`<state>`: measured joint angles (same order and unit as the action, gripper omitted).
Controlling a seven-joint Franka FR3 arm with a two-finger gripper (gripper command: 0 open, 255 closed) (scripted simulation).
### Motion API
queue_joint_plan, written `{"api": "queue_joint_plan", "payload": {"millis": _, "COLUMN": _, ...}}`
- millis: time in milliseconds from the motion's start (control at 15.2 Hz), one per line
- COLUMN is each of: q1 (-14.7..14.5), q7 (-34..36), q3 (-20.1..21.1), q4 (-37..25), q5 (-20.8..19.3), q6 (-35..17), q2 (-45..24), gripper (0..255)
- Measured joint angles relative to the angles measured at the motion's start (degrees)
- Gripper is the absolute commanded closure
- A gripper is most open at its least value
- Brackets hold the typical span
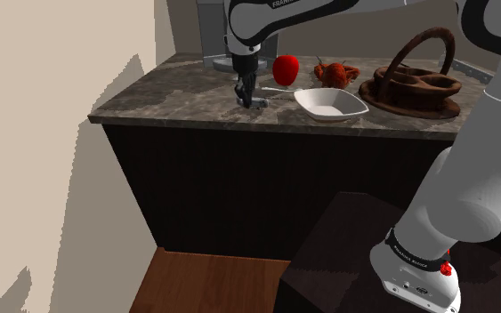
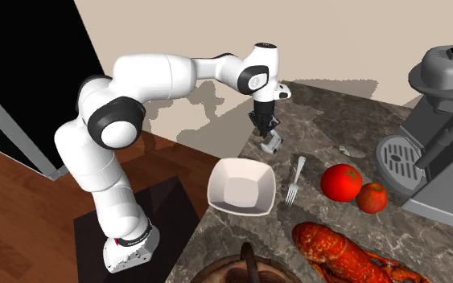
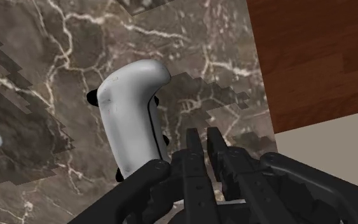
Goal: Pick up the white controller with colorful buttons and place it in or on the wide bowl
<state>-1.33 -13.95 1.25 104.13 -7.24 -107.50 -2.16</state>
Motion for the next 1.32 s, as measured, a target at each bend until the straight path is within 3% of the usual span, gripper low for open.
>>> {"api": "queue_joint_plan", "payload": {"millis": 330, "q1": 0.00, "q7": 0.00, "q3": 0.00, "q4": 0.00, "q5": 0.00, "q6": 0.00, "q2": 0.00, "gripper": 255}}
{"api": "queue_joint_plan", "payload": {"millis": 396, "q1": 0.00, "q7": 0.00, "q3": 0.00, "q4": 0.00, "q5": 0.00, "q6": 0.00, "q2": 0.00, "gripper": 0}}
{"api": "queue_joint_plan", "payload": {"millis": 528, "q1": 0.54, "q7": -1.48, "q3": -0.44, "q4": -1.78, "q5": 1.18, "q6": 1.45, "q2": -1.09, "gripper": 0}}
{"api": "queue_joint_plan", "payload": {"millis": 858, "q1": 6.09, "q7": -13.62, "q3": -3.60, "q4": -19.19, "q5": 10.39, "q6": 17.13, "q2": -11.96, "gripper": 0}}
{"api": "queue_joint_plan", "payload": {"millis": 1320, "q1": 6.76, "q7": -15.30, "q3": -3.73, "q4": -14.86, "q5": 11.49, "q6": 14.21, "q2": -12.03, "gripper": 0}}
